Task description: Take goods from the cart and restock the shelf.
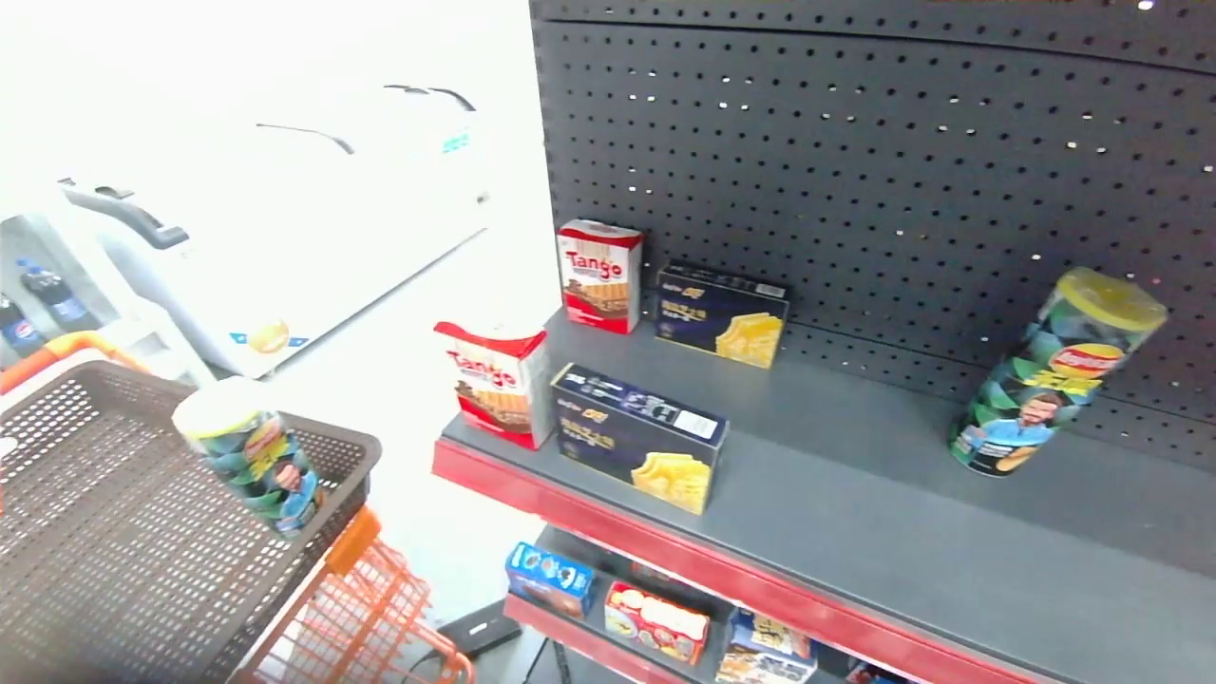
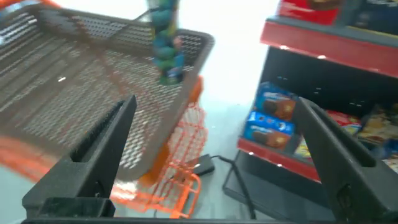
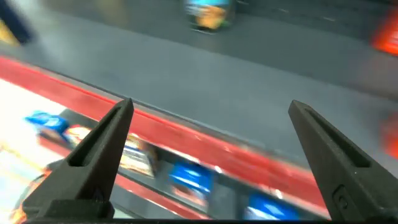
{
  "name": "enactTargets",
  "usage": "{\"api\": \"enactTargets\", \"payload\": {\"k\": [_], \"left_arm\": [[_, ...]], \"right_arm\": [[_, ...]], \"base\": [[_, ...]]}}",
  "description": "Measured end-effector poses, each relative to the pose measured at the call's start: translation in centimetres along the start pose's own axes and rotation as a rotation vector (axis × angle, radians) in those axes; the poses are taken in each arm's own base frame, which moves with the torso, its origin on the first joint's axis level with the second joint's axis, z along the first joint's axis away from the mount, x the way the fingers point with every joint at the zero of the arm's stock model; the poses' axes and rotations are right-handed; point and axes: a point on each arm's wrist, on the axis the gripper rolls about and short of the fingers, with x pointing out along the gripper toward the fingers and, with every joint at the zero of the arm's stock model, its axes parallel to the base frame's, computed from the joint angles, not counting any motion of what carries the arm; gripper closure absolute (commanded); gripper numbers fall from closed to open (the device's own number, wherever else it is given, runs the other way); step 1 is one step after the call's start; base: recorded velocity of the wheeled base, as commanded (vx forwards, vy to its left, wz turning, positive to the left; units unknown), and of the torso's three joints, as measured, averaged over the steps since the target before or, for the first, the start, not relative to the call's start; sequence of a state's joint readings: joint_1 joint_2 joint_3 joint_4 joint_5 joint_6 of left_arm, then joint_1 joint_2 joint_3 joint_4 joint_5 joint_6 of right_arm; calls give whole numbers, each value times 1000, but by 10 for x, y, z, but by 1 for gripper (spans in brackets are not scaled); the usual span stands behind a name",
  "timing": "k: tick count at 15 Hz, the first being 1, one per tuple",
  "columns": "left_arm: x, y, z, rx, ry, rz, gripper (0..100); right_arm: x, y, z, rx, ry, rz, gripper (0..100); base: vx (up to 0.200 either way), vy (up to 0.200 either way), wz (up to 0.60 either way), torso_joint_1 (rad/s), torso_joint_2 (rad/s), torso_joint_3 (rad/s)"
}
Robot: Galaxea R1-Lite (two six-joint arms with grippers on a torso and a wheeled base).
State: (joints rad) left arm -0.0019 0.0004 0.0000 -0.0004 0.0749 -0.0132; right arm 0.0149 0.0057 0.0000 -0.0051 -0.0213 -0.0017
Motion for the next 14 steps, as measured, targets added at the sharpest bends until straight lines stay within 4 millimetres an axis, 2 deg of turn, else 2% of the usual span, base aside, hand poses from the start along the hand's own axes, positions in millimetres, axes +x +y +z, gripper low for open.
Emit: {"api": "enactTargets", "payload": {"k": [10,11,14], "left_arm": [[-1,0,2,9,-3,16,0],[-1,0,5,27,-6,18,0],[0,0,34,57,24,24,0]], "right_arm": [[0,0,0,0,-1,1,0],[0,0,0,0,0,1,0],[0,0,0,0,0,1,0]], "base": [[0,0,0,0,0,0],[0,0,0,0,0,0],[0,0,0,0,0,0]]}}
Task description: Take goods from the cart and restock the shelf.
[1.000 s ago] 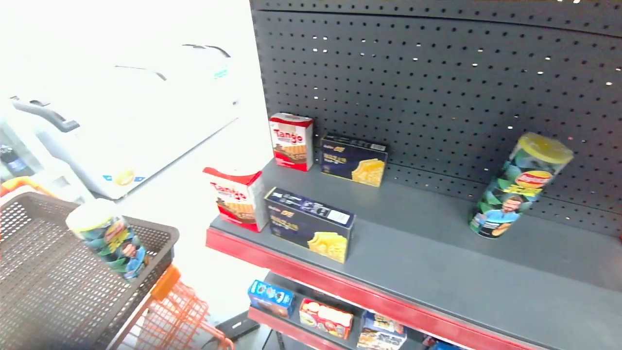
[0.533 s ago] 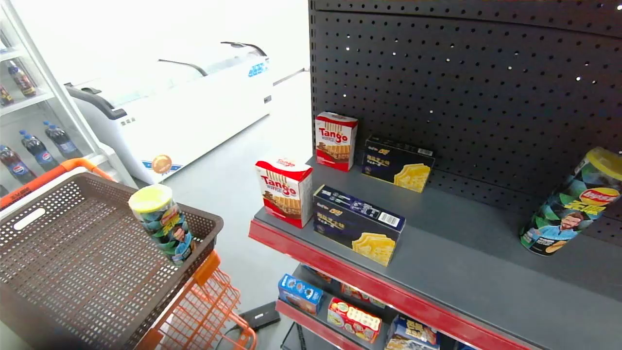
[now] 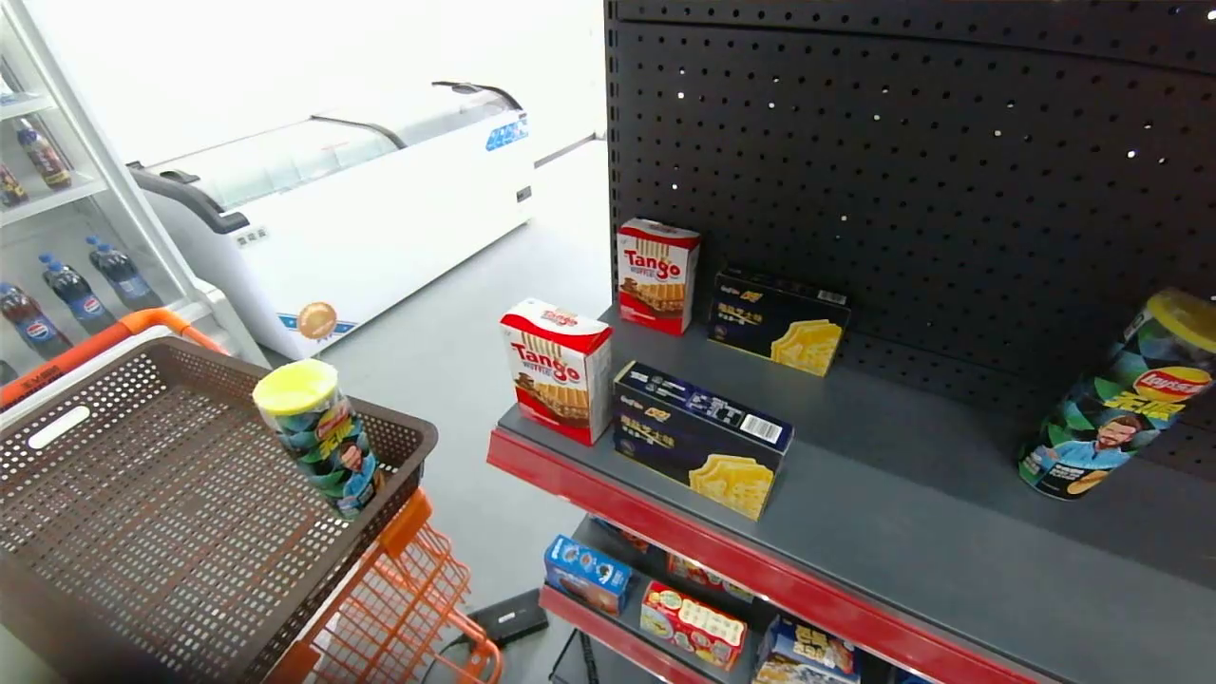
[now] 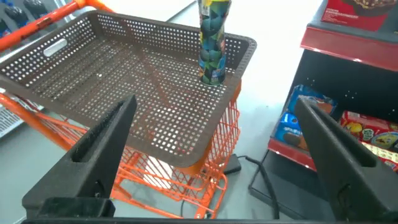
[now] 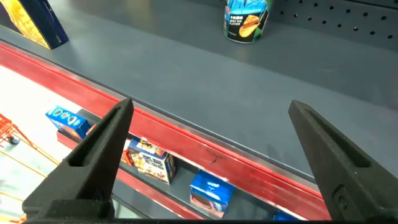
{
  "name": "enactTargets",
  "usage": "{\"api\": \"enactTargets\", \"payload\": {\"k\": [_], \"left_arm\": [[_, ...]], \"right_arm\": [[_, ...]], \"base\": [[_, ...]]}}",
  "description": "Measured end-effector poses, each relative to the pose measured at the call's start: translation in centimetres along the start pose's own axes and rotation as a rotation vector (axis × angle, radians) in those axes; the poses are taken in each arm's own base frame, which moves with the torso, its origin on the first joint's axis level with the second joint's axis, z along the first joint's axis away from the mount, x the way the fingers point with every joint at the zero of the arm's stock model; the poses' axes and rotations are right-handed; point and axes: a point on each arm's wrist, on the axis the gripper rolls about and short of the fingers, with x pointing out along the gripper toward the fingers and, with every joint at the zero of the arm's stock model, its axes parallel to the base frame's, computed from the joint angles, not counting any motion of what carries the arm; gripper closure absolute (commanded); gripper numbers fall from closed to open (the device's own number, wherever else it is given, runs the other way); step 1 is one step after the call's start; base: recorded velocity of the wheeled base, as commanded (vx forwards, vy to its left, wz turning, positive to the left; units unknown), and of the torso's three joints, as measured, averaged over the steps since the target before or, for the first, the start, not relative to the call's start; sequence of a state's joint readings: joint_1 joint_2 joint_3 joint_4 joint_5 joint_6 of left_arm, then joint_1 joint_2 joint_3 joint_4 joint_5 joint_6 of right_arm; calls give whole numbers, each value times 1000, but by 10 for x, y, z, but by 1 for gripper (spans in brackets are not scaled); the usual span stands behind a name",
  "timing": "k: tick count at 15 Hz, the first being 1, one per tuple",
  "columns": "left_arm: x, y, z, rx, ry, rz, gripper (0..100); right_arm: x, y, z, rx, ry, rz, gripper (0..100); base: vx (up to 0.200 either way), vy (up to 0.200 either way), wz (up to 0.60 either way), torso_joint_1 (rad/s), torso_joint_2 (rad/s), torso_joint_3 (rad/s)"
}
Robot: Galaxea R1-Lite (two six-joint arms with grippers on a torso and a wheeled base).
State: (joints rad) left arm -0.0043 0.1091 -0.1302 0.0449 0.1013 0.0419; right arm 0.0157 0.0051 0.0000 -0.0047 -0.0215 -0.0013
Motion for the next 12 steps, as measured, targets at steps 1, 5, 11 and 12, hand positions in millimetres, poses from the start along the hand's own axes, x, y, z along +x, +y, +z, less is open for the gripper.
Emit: {"api": "enactTargets", "payload": {"k": [1,5,11,12], "left_arm": [[6,0,10,6,47,1,0],[63,-4,47,10,238,9,0],[168,-5,53,9,361,86,0],[183,-5,50,11,351,89,0]], "right_arm": [[0,0,0,0,0,0,0],[0,0,0,0,0,1,0],[0,0,0,0,0,0,0],[0,0,0,0,0,0,0]], "base": [[0,0,0,0,0,0],[0,0,0,0,0,0],[0,0,0,0,0,0],[0,0,0,0,0,0]]}}
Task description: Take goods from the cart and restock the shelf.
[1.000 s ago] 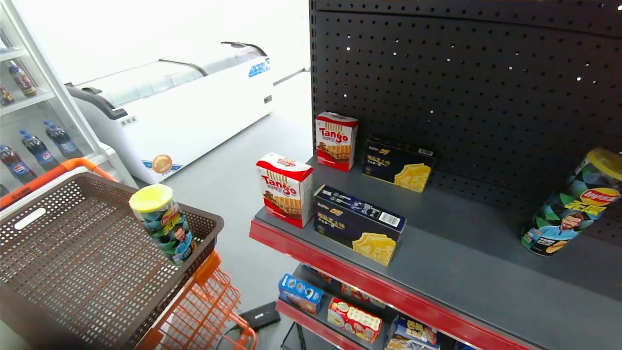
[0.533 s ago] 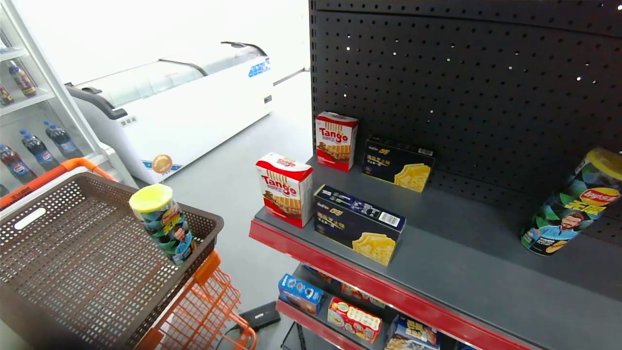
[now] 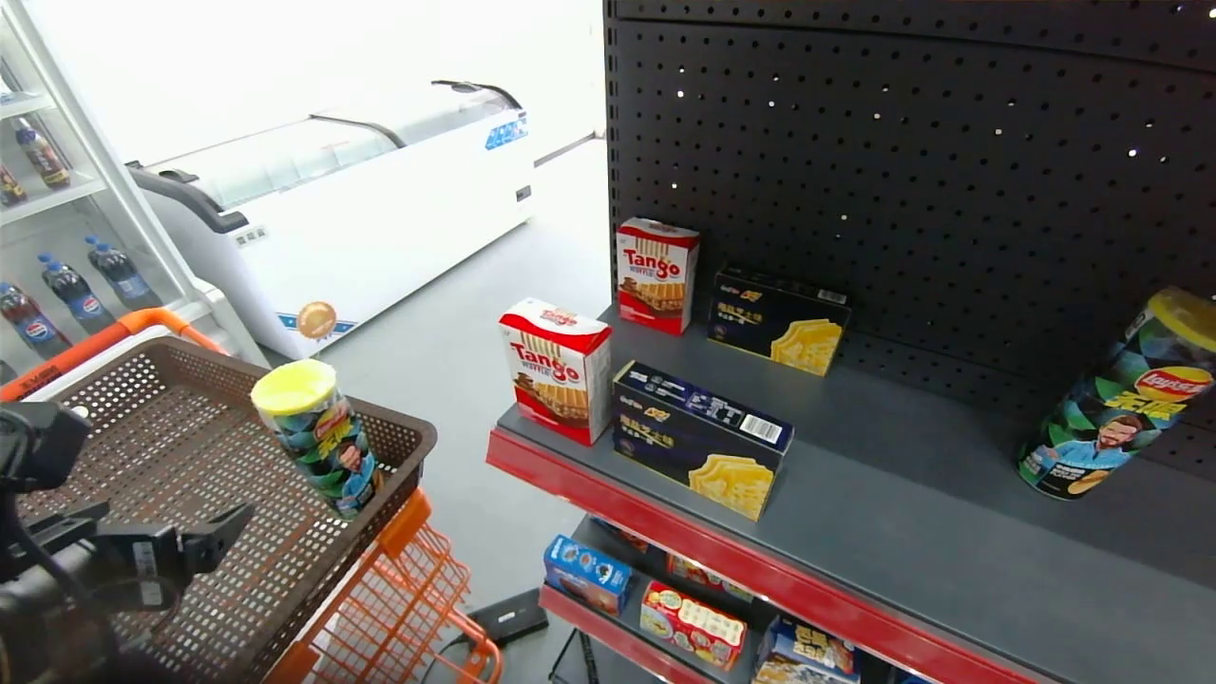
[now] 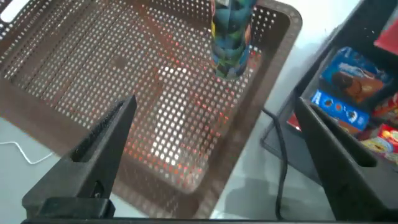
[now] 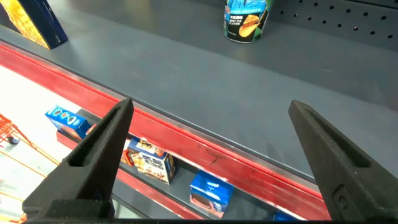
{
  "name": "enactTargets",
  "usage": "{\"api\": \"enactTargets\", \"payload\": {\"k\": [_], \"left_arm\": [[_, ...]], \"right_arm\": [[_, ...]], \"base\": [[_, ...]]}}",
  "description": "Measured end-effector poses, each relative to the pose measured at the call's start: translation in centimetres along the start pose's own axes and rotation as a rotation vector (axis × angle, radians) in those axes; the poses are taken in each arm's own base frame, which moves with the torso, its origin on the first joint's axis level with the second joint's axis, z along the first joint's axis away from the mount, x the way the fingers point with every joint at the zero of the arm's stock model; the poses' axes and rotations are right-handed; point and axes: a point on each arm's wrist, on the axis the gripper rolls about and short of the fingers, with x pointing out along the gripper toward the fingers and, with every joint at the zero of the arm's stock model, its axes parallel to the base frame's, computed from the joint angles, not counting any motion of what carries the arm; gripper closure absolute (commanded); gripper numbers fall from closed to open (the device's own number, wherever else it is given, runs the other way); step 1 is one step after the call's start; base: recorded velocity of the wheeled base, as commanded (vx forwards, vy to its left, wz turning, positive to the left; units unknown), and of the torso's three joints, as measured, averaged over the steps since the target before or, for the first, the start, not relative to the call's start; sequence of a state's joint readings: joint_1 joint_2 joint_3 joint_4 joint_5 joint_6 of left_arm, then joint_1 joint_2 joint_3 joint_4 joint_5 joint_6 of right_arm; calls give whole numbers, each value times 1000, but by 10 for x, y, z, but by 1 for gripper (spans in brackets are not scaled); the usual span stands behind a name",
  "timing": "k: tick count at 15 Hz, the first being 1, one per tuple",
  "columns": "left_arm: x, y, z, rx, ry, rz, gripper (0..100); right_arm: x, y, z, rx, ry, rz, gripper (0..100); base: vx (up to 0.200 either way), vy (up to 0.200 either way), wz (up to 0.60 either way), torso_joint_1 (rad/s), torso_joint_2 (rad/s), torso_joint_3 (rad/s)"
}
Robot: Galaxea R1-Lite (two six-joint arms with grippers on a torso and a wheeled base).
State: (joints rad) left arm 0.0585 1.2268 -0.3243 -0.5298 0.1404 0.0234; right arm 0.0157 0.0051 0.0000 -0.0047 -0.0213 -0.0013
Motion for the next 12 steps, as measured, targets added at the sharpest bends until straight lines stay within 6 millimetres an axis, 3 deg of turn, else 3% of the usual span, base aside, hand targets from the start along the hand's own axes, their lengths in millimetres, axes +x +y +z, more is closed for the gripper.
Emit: {"api": "enactTargets", "payload": {"k": [5,12], "left_arm": [[70,-9,-1,11,-131,-9,0],[138,-13,-26,12,-128,-48,0]], "right_arm": [[0,0,0,0,0,0,0],[0,0,0,0,0,0,0]], "base": [[0,0,0,0,0,0],[0,0,0,0,0,0]]}}
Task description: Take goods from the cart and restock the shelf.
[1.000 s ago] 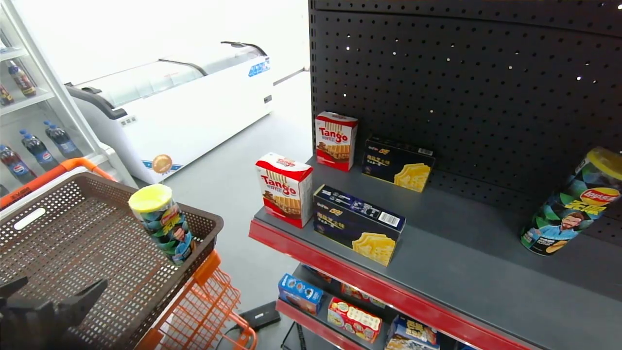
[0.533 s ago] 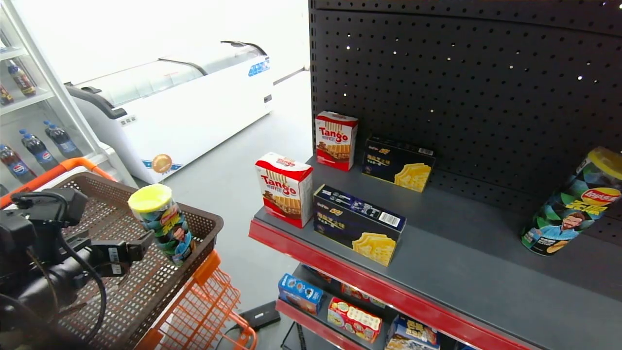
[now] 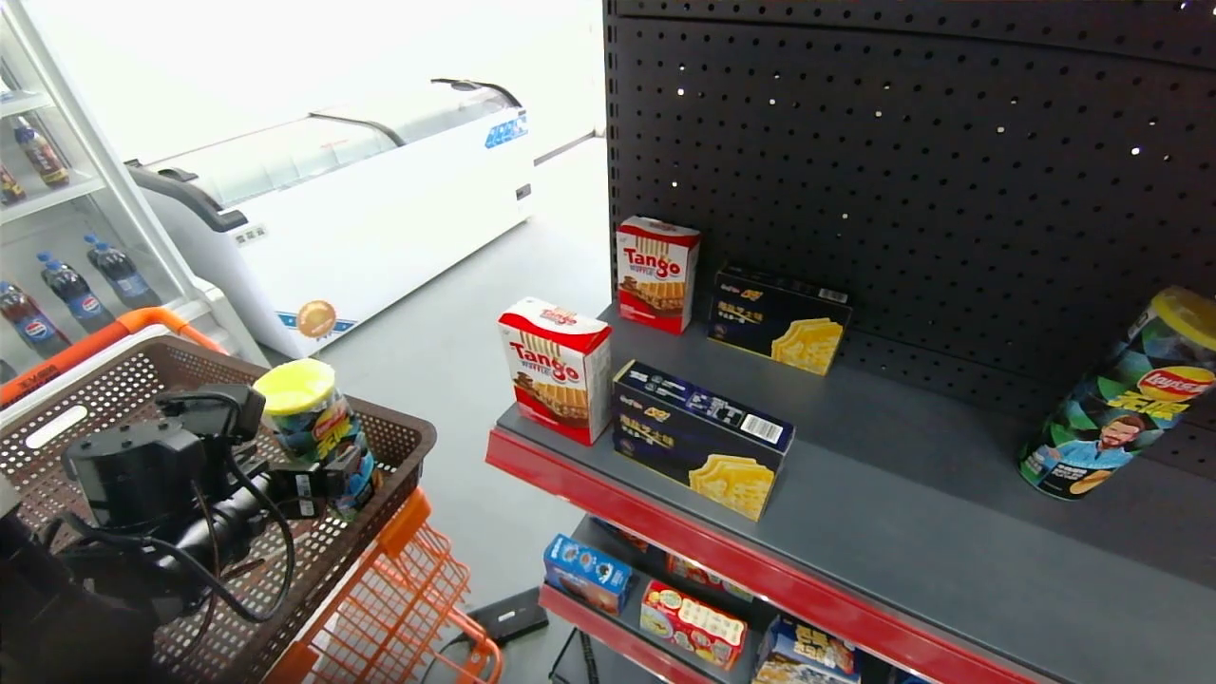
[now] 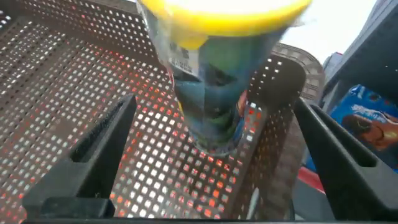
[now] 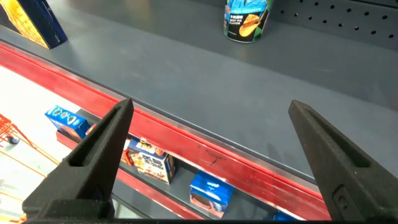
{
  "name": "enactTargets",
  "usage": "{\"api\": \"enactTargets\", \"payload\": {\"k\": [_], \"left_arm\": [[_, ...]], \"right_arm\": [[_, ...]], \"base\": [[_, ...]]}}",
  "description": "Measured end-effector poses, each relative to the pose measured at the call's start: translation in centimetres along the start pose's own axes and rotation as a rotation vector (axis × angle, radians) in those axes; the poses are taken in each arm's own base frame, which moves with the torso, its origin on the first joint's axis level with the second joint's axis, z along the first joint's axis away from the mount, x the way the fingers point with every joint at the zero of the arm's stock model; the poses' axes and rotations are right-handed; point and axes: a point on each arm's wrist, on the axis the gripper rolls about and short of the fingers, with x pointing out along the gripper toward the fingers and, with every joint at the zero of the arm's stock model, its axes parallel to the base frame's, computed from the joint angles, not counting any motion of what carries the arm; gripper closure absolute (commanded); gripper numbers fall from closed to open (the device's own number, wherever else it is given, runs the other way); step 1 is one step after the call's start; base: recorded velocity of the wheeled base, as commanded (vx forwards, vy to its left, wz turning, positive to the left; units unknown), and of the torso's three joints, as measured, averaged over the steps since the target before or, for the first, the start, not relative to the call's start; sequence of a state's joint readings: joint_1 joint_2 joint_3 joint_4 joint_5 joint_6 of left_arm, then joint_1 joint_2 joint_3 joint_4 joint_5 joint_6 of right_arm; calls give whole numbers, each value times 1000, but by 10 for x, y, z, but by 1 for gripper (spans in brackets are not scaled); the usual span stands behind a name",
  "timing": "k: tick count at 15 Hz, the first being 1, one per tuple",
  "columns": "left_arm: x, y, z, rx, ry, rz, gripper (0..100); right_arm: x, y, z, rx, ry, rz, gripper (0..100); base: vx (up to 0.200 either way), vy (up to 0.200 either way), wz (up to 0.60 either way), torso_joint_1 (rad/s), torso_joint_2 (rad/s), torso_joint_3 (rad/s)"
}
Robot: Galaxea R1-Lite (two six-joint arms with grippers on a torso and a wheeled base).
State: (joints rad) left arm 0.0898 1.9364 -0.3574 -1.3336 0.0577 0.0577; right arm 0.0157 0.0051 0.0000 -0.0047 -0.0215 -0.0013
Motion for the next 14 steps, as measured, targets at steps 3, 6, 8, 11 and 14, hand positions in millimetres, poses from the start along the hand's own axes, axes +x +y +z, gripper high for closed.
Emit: {"api": "enactTargets", "payload": {"k": [3,6,8,11,14], "left_arm": [[24,4,0,-1,-18,-9,0],[41,3,0,4,-34,-21,0],[49,2,-2,5,-36,-25,100],[60,-1,-5,47,-39,-28,100],[65,-5,1,64,-56,-25,100]], "right_arm": [[0,0,0,0,0,0,0],[0,0,0,0,0,0,0],[0,0,0,0,0,1,0],[0,0,0,0,0,0,0],[0,0,0,0,0,0,0]], "base": [[0,0,0,0,0,0],[0,0,0,0,0,0],[0,0,0,0,0,0],[0,0,0,0,0,0],[0,0,0,0,0,0]]}}
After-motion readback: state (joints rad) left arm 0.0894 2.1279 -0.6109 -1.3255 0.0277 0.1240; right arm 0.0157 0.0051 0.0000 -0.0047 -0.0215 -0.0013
